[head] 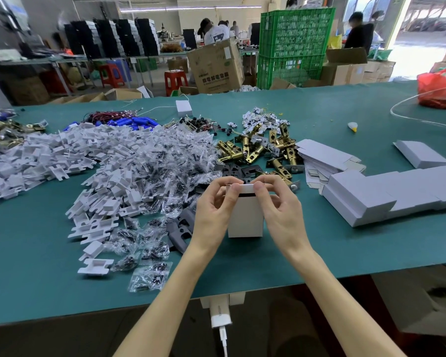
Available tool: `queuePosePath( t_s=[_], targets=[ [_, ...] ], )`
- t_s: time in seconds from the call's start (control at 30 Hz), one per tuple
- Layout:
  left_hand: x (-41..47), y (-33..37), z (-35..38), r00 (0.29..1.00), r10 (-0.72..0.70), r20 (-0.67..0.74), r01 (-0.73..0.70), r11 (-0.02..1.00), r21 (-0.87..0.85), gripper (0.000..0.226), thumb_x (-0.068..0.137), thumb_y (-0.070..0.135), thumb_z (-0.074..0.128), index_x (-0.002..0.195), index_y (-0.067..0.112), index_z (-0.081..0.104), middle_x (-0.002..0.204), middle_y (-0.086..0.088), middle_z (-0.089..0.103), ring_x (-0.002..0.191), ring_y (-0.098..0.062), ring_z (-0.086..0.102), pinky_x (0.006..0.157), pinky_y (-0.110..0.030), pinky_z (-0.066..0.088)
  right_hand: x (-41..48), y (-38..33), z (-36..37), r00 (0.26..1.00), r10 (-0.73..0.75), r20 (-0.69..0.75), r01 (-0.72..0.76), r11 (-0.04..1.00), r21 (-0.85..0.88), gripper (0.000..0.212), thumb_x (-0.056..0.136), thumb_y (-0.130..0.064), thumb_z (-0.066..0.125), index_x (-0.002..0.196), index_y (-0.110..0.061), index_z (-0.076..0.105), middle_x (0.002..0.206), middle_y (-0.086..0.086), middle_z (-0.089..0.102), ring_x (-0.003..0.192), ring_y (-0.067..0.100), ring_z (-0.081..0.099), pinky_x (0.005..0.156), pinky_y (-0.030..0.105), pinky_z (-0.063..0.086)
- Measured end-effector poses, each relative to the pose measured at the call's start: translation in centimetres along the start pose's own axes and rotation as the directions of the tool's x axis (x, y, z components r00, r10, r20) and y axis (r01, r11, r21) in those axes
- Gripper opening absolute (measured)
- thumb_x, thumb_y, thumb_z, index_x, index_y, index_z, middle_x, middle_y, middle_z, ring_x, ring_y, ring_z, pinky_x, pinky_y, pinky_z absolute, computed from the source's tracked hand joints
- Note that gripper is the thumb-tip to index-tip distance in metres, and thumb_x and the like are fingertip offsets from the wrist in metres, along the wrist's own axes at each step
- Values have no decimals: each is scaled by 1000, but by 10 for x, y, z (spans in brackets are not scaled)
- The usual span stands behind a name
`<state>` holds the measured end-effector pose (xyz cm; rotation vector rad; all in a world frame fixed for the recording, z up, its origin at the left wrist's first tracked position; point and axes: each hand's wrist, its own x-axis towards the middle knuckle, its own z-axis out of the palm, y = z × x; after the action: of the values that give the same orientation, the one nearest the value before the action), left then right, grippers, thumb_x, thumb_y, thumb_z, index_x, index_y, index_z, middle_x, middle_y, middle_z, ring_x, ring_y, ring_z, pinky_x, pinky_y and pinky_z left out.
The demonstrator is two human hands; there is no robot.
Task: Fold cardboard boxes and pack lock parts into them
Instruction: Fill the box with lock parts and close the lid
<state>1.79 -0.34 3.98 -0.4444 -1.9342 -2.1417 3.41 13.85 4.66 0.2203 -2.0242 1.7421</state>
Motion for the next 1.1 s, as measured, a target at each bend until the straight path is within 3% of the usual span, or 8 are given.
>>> queuePosePath(
  t_s=[0.07,0.17,0.3,0.47,0.67,0.87,1.1],
  targets=[
    [1,0,0,1000,3,12,-3,1000,0,14,101,37,62,107,26,69,104,-28,67,88,-30,60,76,-66,50,1,-1,1,1000,-10,-12,10,1000,-11,9,103,-35,59,101,-29,66,96,-13,69,81,2,65,65,18,52],
    [1,1,0,1000,-4,22,4,1000,-12,15,102,36,61,108,25,68,107,-18,72,90,-23,65,76,-56,53,1,-1,1,1000,-10,-14,10,1000,-29,8,104,-33,59,103,-29,67,98,-16,68,83,6,65,67,12,48],
    [0,-1,-1,999,-5,36,5,1000,-15,12,105,27,59,108,19,67,110,-14,73,95,-21,66,78,-48,53,-1,-1,2,999,-30,22,31,999,-34,12,106,-28,56,106,-31,68,109,-14,68,95,10,65,74,18,52],
    [0,-1,-2,1000,-7,28,7,1000,-3,13,105,24,59,110,14,66,111,-12,73,98,-19,67,81,-45,54,0,4,1,998,-63,25,64,997,-50,13,106,-28,55,108,-29,68,109,-12,68,99,11,64,75,17,50],
    [-1,-5,3,995,95,-29,-94,995,29,12,104,10,60,108,12,71,123,-1,73,117,-15,68,97,-25,53,-2,15,2,951,-310,5,299,913,-279,17,105,-17,56,116,-16,69,111,-3,63,107,5,59,85,17,49],
    [-4,-8,2,992,119,-48,-118,993,19,16,102,21,61,112,16,72,124,0,74,115,-22,69,100,-44,56,-4,18,-3,923,-383,36,374,871,-320,22,104,-14,56,124,-12,68,119,-3,64,113,0,58,95,13,45],
    [-7,-7,3,992,124,-36,-122,991,56,20,101,31,61,116,20,69,120,3,74,114,-21,69,95,-41,58,-7,21,-6,910,-403,93,410,849,-333,31,102,-16,61,133,-13,62,129,-4,59,112,-11,54,90,14,51]
  ],
)
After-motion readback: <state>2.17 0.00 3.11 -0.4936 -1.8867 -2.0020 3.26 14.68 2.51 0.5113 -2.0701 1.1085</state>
